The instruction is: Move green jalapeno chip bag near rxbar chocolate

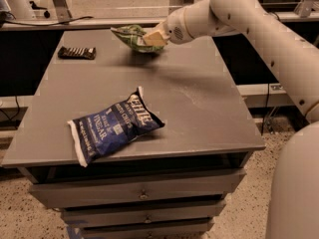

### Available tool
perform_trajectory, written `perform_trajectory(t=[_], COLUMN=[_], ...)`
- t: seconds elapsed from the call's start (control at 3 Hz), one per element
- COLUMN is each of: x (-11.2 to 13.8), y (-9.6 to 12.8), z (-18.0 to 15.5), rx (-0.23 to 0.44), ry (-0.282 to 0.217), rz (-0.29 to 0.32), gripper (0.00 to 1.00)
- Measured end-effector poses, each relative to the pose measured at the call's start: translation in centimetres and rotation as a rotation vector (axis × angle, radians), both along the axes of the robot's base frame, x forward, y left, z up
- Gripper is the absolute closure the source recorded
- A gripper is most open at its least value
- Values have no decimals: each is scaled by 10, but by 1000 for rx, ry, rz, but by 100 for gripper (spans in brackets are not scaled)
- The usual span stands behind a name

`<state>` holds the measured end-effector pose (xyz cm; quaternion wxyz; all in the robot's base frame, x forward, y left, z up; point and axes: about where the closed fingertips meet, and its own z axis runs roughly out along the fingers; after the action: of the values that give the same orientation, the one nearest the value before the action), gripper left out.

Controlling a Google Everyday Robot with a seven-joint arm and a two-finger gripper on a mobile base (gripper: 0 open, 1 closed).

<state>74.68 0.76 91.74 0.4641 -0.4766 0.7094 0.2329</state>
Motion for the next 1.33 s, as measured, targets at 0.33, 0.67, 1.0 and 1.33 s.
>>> perform_trajectory(t=[0.33, 0.67, 1.0, 1.33], x=[-11, -25, -39, -49], y=[42, 81, 110, 127], z=[0, -2, -11, -30], rx=[-13, -53, -98, -162], ry=[-45, -95, -119, -115], rz=[102, 190, 260, 319], gripper=[100, 100, 100, 83])
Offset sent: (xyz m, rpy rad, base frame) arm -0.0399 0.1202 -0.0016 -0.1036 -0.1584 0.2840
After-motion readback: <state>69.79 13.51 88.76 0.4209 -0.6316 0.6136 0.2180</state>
